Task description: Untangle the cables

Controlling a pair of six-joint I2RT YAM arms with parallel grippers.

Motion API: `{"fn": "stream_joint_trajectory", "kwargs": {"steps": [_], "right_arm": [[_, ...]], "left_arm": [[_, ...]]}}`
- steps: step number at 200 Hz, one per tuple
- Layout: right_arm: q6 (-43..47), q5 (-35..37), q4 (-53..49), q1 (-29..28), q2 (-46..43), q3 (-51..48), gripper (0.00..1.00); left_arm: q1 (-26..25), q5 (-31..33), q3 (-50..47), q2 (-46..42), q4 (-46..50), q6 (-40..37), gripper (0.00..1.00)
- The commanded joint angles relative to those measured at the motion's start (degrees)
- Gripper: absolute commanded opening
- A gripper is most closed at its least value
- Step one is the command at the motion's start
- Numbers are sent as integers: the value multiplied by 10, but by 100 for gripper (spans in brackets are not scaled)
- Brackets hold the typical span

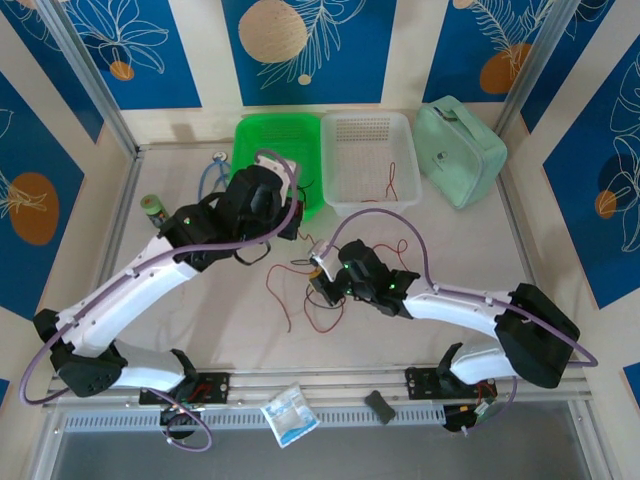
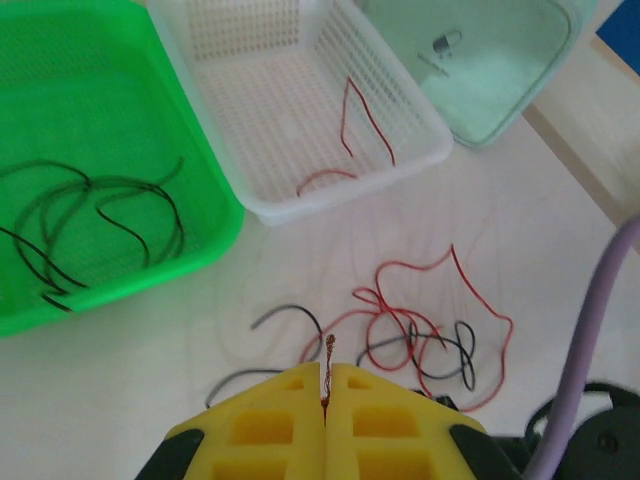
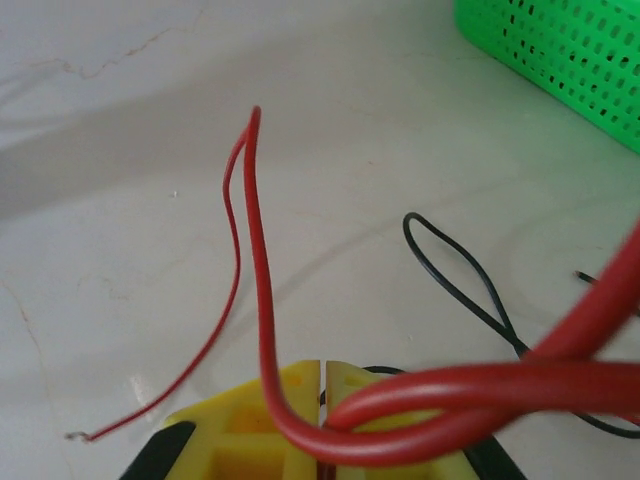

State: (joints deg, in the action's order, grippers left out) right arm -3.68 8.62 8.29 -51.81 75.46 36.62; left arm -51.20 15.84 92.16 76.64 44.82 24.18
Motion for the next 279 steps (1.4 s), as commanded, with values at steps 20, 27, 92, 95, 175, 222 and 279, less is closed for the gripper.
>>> {"fn": "stream_joint_trajectory", "kwargs": {"steps": [20,27,92,95,175,222,279], "right_arm": [[-53,33,-33,-9,-77,-38,2],[-63,35,-43,-6,-83,-38,0],[-203,-19,-183,18,-44,8,0],[-211,-22,-190,19,-40,10,0],[-336,-55,-346,51,-2,100,50],[-219,-52,-382,37,-134,112,81],[-100,-48,-327,43,-164,117,88]], "left_arm": [[15,106,134,30,49,-81,3],[18,115,149,35,50,-90,3],[43,180,250,61,47,-163,3],[43,185,255,63,47,-168,3],[48,181,288,63,38,-200,3],[48,163,294,68,28,-203,3],[47,116,311,78,10,-187,4]]}}
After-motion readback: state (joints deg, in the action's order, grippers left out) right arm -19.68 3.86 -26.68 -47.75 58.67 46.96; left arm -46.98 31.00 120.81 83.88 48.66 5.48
